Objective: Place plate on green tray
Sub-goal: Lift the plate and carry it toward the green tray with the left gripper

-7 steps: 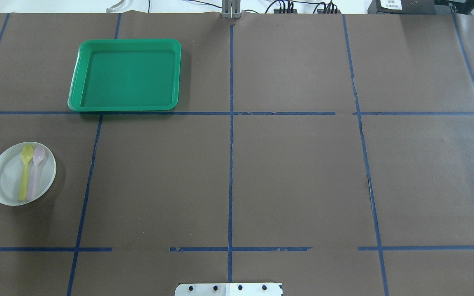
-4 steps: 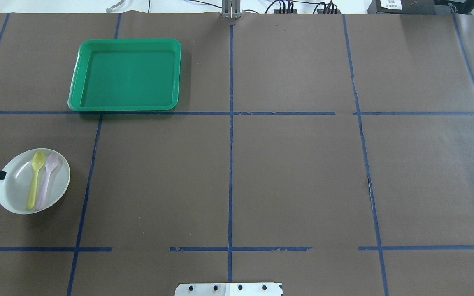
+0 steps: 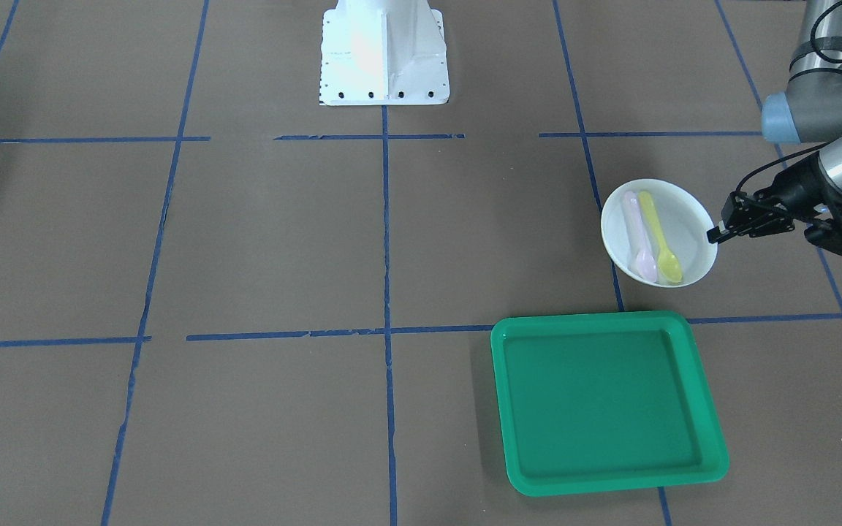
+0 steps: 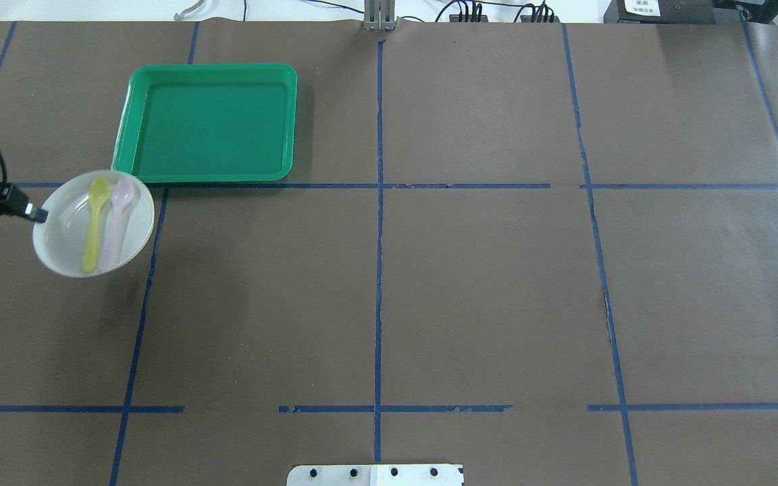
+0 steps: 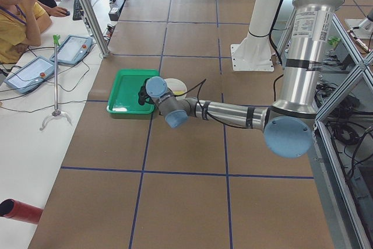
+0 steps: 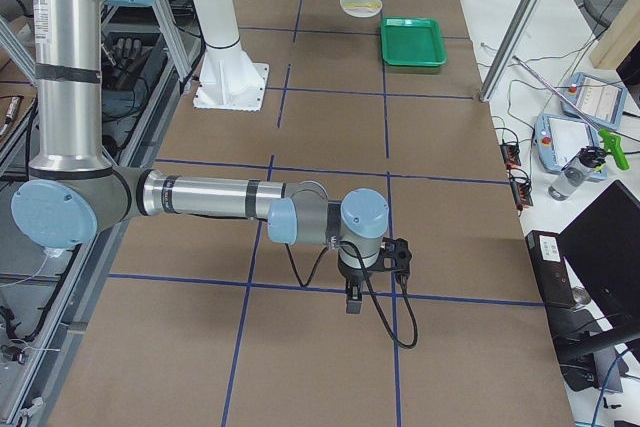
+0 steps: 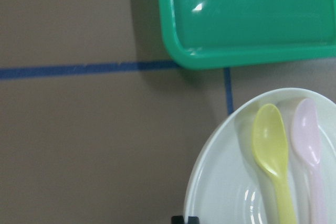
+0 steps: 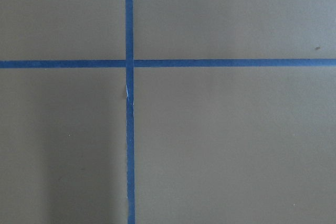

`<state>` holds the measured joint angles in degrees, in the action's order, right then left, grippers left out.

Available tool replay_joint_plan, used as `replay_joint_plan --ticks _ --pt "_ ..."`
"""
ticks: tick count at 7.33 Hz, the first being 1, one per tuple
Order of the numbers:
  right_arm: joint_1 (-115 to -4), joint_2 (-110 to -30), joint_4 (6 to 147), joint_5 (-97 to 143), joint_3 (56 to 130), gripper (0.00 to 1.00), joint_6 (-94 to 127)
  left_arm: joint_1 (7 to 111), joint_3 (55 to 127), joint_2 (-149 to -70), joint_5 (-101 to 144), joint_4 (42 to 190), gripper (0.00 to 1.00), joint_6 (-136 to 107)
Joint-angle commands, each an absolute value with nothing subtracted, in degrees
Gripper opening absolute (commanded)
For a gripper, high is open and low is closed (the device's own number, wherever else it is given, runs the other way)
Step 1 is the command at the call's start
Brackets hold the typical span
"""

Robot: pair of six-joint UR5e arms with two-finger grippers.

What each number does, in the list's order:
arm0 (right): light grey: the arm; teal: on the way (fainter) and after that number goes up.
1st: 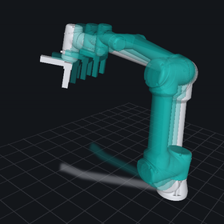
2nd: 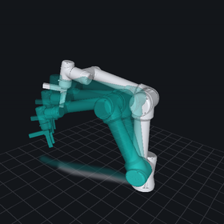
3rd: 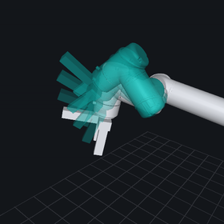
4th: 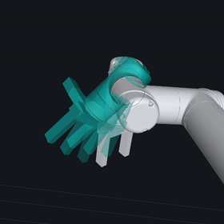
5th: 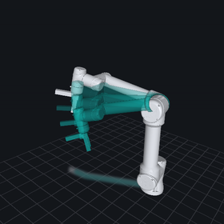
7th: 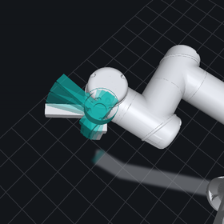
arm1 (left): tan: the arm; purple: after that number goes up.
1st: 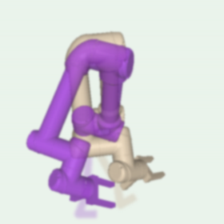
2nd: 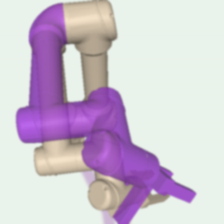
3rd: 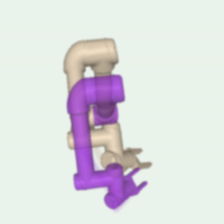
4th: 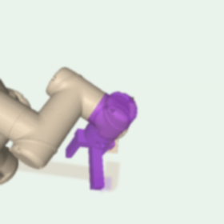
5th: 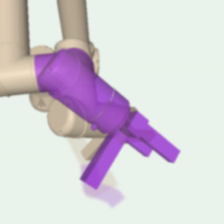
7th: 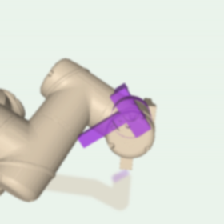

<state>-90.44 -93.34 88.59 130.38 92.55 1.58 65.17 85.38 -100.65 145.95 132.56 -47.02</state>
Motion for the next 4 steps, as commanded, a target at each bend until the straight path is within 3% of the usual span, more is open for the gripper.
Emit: replay_joint_plan --ticks 1,4 --pt "-90.4 -93.4 88.6 130.3 92.5 1.0 1.6 65.4 71.7 -117.3 145.6 127.0 0.0 -46.9" --pt "-90.4 -93.3 88.6 130.4 92.5 1.0 1.6 65.0 52.8 -130.1 140.9 129.5 0.0 -47.0"
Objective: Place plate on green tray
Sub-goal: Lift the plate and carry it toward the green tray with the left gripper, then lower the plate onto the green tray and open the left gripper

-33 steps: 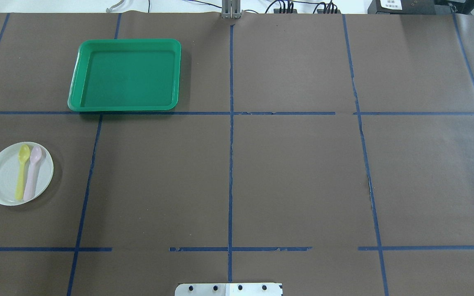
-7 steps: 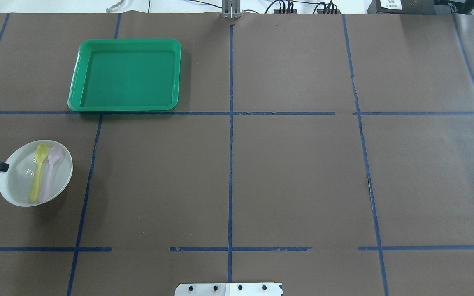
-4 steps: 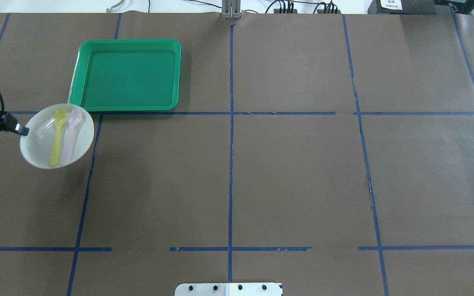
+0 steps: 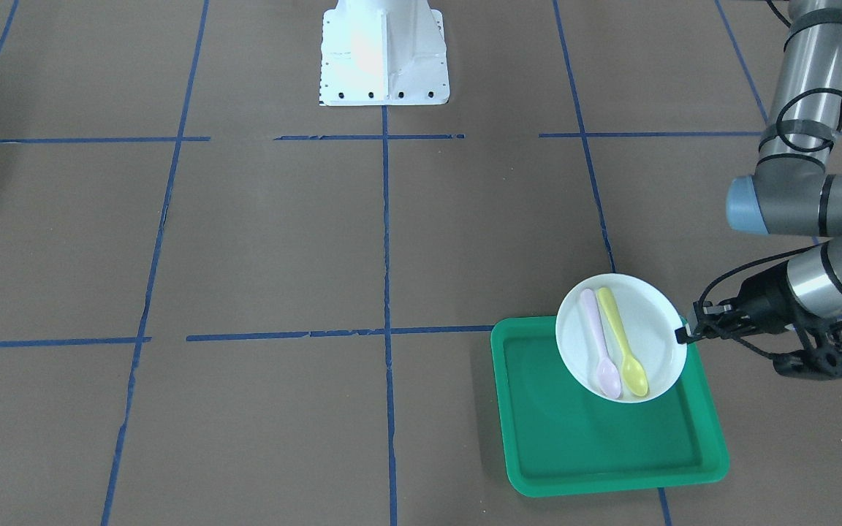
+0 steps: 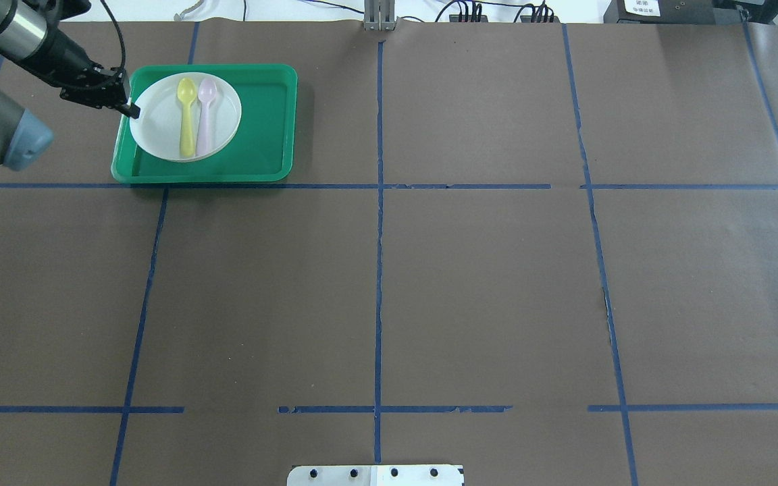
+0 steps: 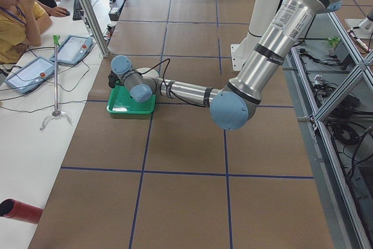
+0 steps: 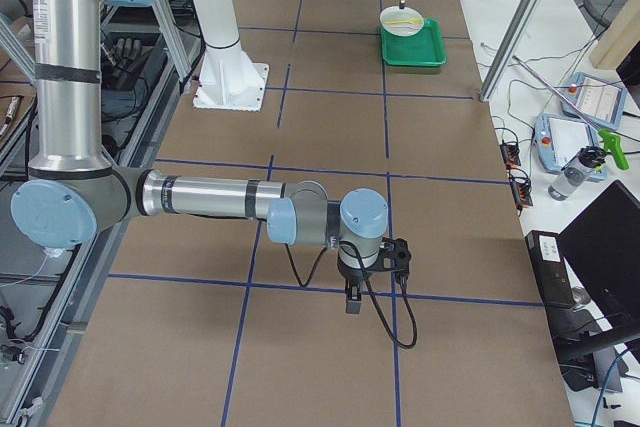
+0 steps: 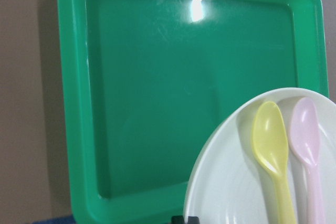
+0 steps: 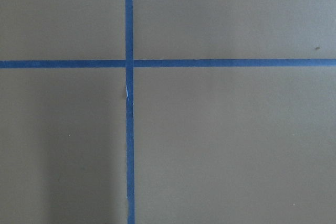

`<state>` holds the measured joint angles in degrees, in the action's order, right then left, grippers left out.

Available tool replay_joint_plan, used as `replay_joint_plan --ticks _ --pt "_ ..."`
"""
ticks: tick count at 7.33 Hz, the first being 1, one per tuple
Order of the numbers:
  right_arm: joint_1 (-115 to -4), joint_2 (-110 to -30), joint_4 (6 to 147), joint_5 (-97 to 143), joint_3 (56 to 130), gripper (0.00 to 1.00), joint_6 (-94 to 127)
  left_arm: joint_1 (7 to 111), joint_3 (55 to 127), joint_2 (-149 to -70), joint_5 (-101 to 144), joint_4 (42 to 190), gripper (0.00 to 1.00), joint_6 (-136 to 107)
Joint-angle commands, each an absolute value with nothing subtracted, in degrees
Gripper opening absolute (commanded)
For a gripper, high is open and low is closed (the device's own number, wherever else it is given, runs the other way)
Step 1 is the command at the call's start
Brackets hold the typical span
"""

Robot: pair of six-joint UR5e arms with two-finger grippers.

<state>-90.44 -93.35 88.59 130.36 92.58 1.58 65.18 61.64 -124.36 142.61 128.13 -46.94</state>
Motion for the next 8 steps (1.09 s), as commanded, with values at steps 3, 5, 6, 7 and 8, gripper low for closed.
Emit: replay_joint_plan --ticks 3,5,6,7,8 --pt "-90.4 -93.3 88.6 130.4 92.5 1.0 1.6 62.3 46.8 -130.7 135.8 134.6 0.0 -47.8" --pt "-90.4 -93.4 88.6 130.3 92.5 1.0 1.6 62.3 47.0 -130.7 135.8 134.6 1.0 -48.9" --pt "-90.4 -93.3 88.6 130.3 92.5 1.0 1.6 62.3 47.5 -130.6 135.8 134.6 1.0 -49.0" --pt "-90.4 -93.3 88.6 130.4 92.6 1.0 1.6 62.4 49.4 -130.3 135.7 134.0 1.0 -49.0" --pt "-90.4 -93.4 88.6 130.3 92.5 1.0 1.6 62.8 55.2 -128.2 135.6 129.7 1.0 -49.0"
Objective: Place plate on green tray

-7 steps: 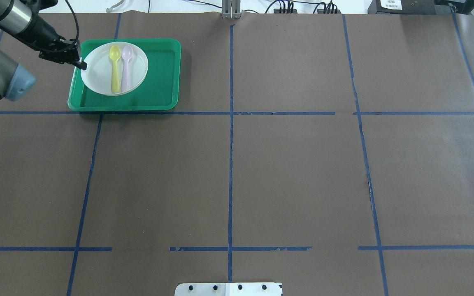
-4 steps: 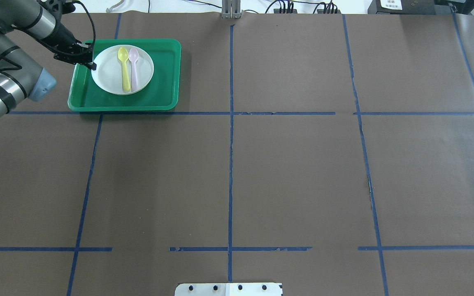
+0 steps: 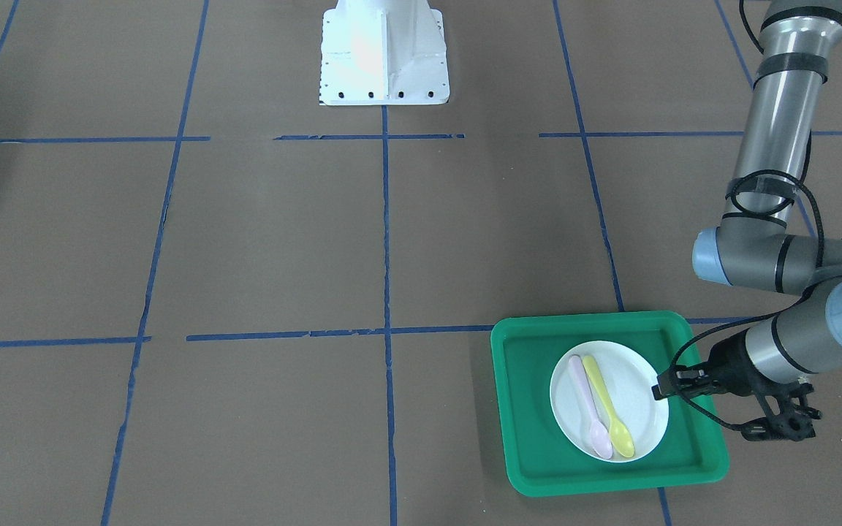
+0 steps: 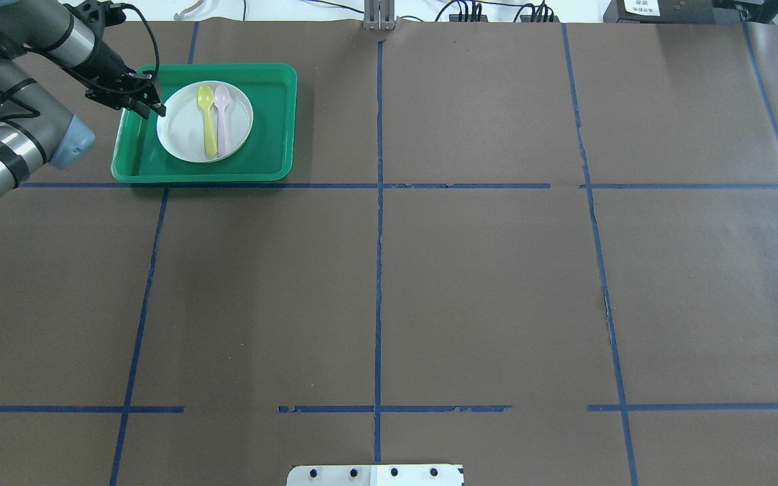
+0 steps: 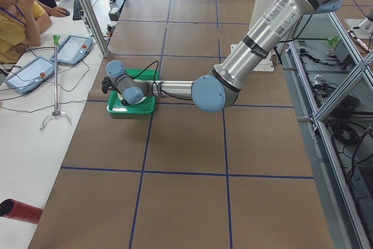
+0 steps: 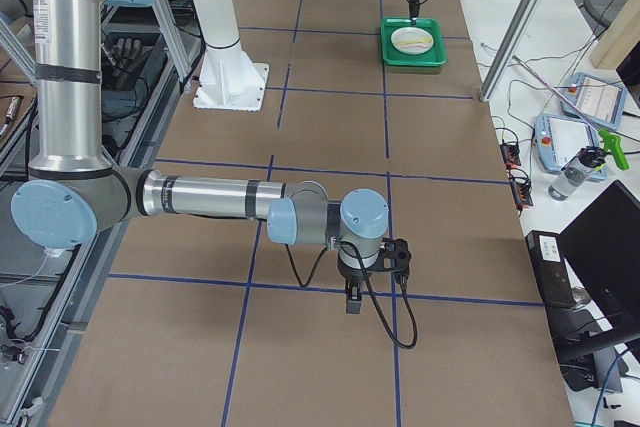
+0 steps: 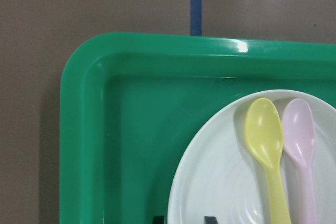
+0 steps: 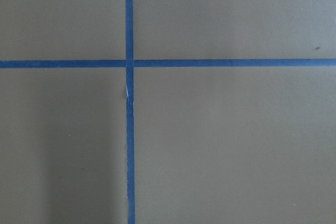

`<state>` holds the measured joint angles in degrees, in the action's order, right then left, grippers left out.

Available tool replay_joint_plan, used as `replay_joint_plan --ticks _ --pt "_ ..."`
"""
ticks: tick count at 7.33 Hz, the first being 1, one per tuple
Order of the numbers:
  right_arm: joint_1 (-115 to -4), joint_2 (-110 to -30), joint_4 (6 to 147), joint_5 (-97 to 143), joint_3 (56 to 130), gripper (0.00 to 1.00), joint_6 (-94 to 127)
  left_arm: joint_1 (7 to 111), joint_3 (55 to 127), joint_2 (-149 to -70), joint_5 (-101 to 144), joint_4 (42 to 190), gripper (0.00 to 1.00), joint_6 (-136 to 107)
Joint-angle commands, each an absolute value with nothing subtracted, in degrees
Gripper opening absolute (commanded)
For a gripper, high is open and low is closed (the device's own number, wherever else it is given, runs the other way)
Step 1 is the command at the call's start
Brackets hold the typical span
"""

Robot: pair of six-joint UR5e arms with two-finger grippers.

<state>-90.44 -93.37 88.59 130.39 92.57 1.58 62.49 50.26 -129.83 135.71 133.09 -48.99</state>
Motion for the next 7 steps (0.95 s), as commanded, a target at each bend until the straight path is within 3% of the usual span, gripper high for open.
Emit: replay_joint_plan --ticks 1,5,7 --pt "-90.4 -93.3 88.6 130.4 92.5 1.0 1.6 63.8 65.1 -124.1 135.6 120.6 1.0 -48.2" --pt "-90.4 -93.3 88.6 130.3 92.5 1.0 1.6 70.5 100.7 -105.4 135.1 88.2 1.0 -28.8" --pt "-90.4 -93.3 88.6 130.3 92.5 1.0 1.6 78.3 109.4 -94.3 132.9 84.5 1.0 -15.5"
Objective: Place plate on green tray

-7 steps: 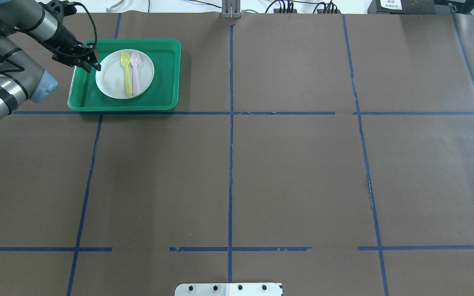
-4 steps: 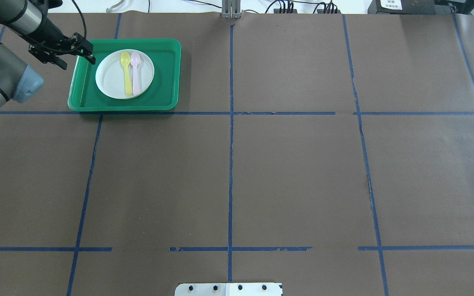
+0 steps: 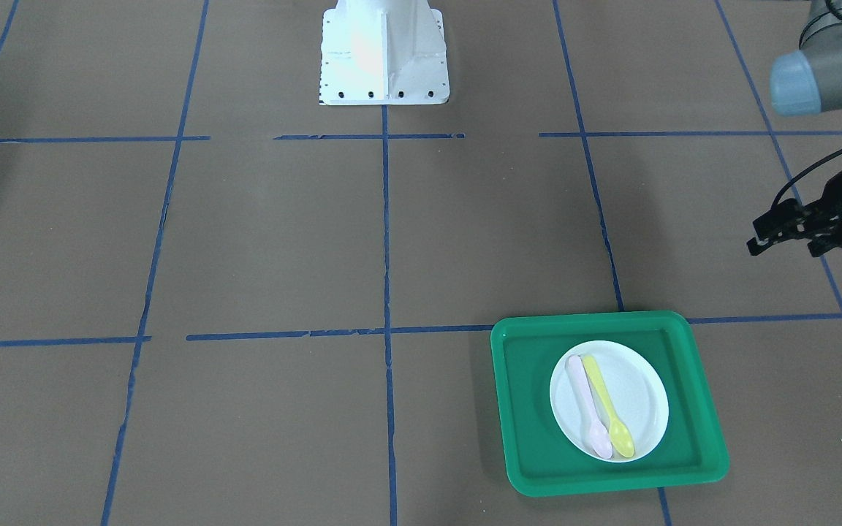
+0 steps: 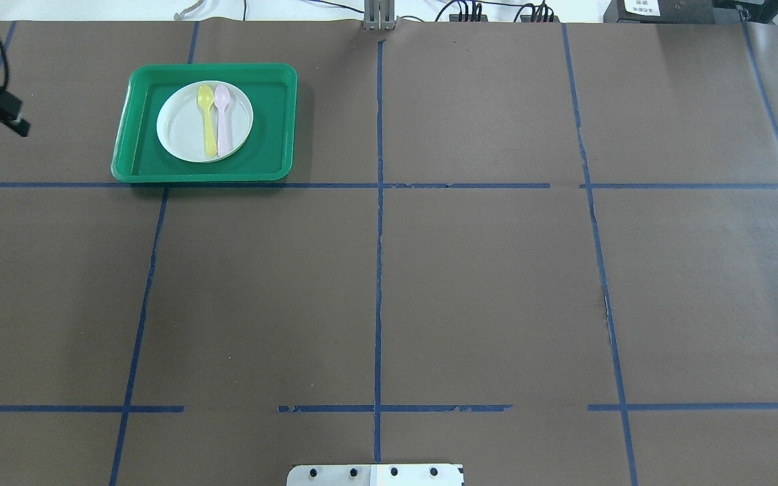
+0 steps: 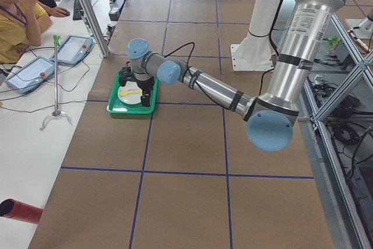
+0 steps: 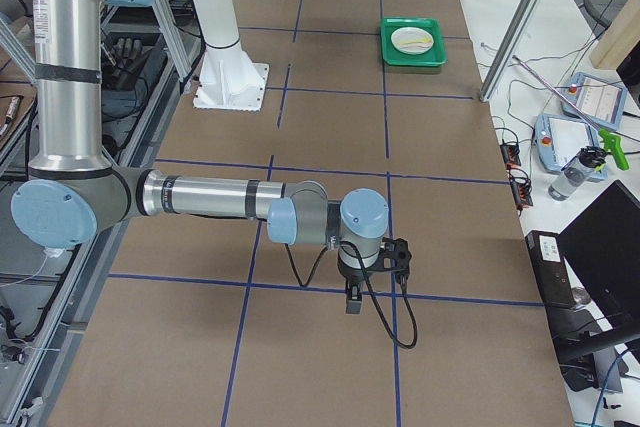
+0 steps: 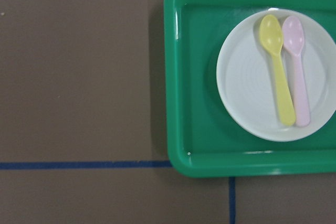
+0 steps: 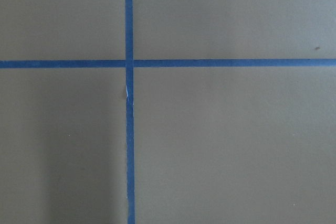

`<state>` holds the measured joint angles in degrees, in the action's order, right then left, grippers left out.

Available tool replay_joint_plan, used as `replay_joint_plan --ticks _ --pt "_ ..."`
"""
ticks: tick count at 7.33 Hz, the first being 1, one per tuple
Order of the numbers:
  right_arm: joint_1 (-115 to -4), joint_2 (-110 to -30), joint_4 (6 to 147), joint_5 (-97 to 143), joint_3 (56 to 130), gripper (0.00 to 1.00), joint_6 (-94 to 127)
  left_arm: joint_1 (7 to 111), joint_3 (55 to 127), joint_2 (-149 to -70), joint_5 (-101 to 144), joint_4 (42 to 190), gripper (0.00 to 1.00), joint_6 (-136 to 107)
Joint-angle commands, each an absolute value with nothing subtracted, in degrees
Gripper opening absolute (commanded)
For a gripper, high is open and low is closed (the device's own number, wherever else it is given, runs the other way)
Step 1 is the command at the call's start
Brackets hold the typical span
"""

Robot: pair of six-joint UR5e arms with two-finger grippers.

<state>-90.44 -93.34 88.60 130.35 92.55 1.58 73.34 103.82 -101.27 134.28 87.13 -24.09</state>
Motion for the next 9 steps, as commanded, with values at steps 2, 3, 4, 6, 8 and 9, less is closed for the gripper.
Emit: replay_joint_plan --ticks 2,3,4,6,8,9 --pt "-90.4 -93.3 88.6 130.3 92.5 1.0 1.6 85.0 109.4 -84.3 131.7 84.5 1.0 3.1" --pt "-90.4 -93.3 88.6 130.3 92.5 1.0 1.6 86.2 108.9 -80.3 132.1 84.9 1.0 9.5" --pt "-90.4 -93.3 88.6 130.3 92.5 1.0 1.6 88.6 108.6 -78.0 132.7 84.9 1.0 10.2" --pt "-90.4 -93.4 88.6 130.4 92.5 1.0 1.6 90.4 108.6 -76.2 132.6 84.6 1.0 10.2" --pt "-90.4 -93.3 88.6 130.3 92.5 1.0 1.6 90.5 108.1 -76.7 132.1 84.8 1.0 10.2" --pt "-90.4 -93.3 88.6 130.3 92.5 1.0 1.6 90.5 108.1 -76.9 132.0 84.9 1.0 10.3"
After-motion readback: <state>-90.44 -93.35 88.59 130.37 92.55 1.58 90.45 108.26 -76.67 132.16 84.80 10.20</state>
